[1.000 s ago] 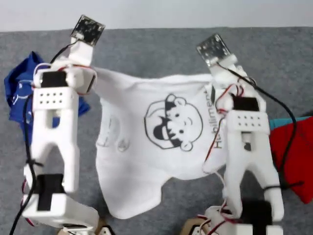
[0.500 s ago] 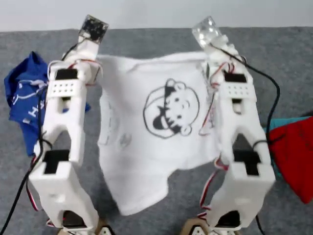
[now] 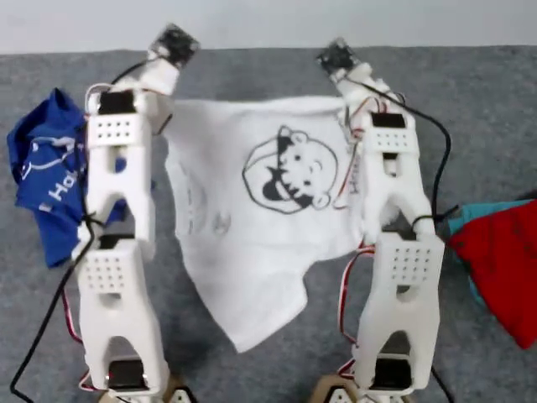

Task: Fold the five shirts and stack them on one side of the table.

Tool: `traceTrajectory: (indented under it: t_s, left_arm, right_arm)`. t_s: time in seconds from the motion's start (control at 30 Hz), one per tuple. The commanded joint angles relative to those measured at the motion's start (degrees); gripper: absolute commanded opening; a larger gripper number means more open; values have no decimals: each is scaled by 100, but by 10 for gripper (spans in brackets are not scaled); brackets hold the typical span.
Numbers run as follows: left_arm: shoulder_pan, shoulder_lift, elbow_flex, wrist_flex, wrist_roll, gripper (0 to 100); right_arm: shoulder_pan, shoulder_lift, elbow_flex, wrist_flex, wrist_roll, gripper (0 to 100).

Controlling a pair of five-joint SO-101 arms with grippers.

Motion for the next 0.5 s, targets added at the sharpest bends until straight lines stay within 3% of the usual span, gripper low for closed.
traceTrajectory:
  t_s: [0.0, 0.1, 0.27, 0.47]
  left_arm:
    - [193, 0, -910, 1451, -457, 6]
    - [413, 18, -1402, 2418, -695, 6]
    - [510, -475, -1103, 2382, -633, 5]
    - [897, -1512, 418, 2382, -932, 5]
  right_arm:
    - [-22, -242, -413, 585, 281, 10]
    - [-4, -514, -413, 1165, 466, 10]
    - [189, -892, -413, 2062, 791, 10]
    - [479, -1200, -413, 2774, 1196, 10]
